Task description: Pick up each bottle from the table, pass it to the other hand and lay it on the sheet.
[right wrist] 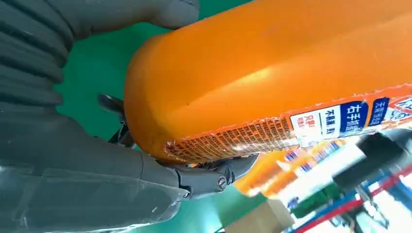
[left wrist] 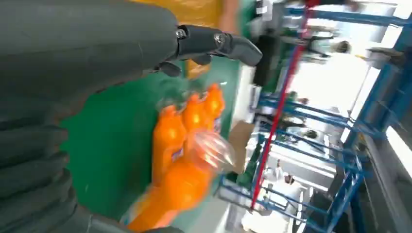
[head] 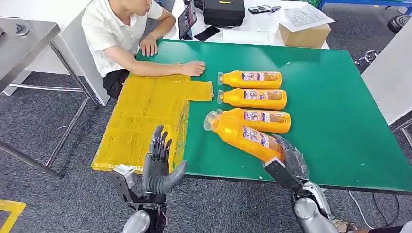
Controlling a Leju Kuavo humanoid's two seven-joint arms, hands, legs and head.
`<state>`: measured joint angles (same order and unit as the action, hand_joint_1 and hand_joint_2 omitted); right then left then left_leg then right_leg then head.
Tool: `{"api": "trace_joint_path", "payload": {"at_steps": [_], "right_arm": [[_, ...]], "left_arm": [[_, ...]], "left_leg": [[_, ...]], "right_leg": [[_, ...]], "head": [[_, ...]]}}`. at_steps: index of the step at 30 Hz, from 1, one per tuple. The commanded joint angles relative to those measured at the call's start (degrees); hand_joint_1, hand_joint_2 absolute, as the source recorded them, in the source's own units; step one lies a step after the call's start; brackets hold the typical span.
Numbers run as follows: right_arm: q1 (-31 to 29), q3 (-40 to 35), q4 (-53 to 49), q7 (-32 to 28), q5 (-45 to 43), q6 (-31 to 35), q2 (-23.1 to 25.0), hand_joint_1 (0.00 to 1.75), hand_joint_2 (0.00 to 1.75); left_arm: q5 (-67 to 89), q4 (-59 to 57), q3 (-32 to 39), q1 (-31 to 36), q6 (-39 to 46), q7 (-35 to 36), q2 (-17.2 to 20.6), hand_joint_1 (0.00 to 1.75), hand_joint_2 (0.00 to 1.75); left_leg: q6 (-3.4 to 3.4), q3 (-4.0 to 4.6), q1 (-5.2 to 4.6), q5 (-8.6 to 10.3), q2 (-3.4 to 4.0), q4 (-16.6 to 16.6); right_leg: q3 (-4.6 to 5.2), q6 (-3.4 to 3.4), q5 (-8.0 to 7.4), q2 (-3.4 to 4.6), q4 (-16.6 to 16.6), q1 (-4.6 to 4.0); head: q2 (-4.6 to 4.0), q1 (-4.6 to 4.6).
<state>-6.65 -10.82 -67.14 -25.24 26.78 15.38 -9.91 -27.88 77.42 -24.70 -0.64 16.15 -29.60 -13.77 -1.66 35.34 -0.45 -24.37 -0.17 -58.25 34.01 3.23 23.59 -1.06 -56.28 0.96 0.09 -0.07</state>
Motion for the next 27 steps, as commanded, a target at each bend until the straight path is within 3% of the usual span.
{"api": "trace_joint_path", "payload": {"at_steps": [1, 8, 13, 18, 22, 27], "right_arm": [[3.52, 5.88, -7.35, -1.55, -12.21, -6.31, 8.1, 1.75, 1.75], [2.45, 1.27, -5.49, -2.25, -13.64, -9.3, 9.62, 1.75, 1.75], [2.33, 0.82, -5.23, -2.29, -13.64, -9.54, 9.74, 1.75, 1.75], [1.68, -9.64, -3.07, -2.89, -10.41, -14.45, 9.85, 1.75, 1.75], [1.56, -10.51, -2.93, -2.81, -10.21, -14.19, 10.08, 1.75, 1.75], [-0.92, -18.04, -0.19, -3.65, -6.7, -14.95, 9.89, 1.75, 1.75]], "left_arm": [[-5.63, -0.3, -0.05, -1.31, -0.34, 1.91, 2.05, 0.0, 1.75], [-5.34, -1.27, -5.83, 0.06, -7.23, 2.14, 4.24, 0.0, 1.75], [-5.28, -1.45, -5.89, 0.09, -7.54, 2.23, 4.17, 0.0, 1.75], [-5.04, -4.31, -5.17, 1.4, -8.19, 3.68, 3.04, 0.0, 1.75], [-4.99, -4.58, -5.1, 1.64, -8.26, 3.77, 2.88, 0.0, 1.75], [-4.8, -5.95, -4.78, 3.73, -10.16, 4.8, 1.94, 0.0, 1.75]], "left_leg": [[0.17, -0.34, 0.09, -0.16, 0.14, 0.04], [0.14, -0.26, 0.05, -0.11, 0.15, 0.05], [0.14, -0.28, 0.06, -0.11, 0.16, 0.06], [0.07, -0.15, 0.02, -0.04, 0.09, 0.06], [0.13, -0.26, 0.06, -0.08, 0.16, 0.08], [0.1, -0.24, 0.06, -0.07, 0.18, 0.06]], "right_leg": [[-0.28, -0.19, 0.11, 0.21, 0.05, -0.08], [-0.2, -0.16, 0.05, 0.21, 0.06, -0.05], [-0.23, -0.15, 0.04, 0.23, 0.09, -0.06], [-0.13, -0.07, 0.01, 0.13, 0.07, -0.02], [-0.18, -0.14, 0.03, 0.21, 0.08, -0.06], [-0.16, -0.12, 0.01, 0.24, 0.08, -0.05]], "head": [[0.0, 0.0], [0.0, -0.02], [0.0, 0.0], [0.0, 0.02], [0.0, 0.0], [0.0, 0.0]]}}
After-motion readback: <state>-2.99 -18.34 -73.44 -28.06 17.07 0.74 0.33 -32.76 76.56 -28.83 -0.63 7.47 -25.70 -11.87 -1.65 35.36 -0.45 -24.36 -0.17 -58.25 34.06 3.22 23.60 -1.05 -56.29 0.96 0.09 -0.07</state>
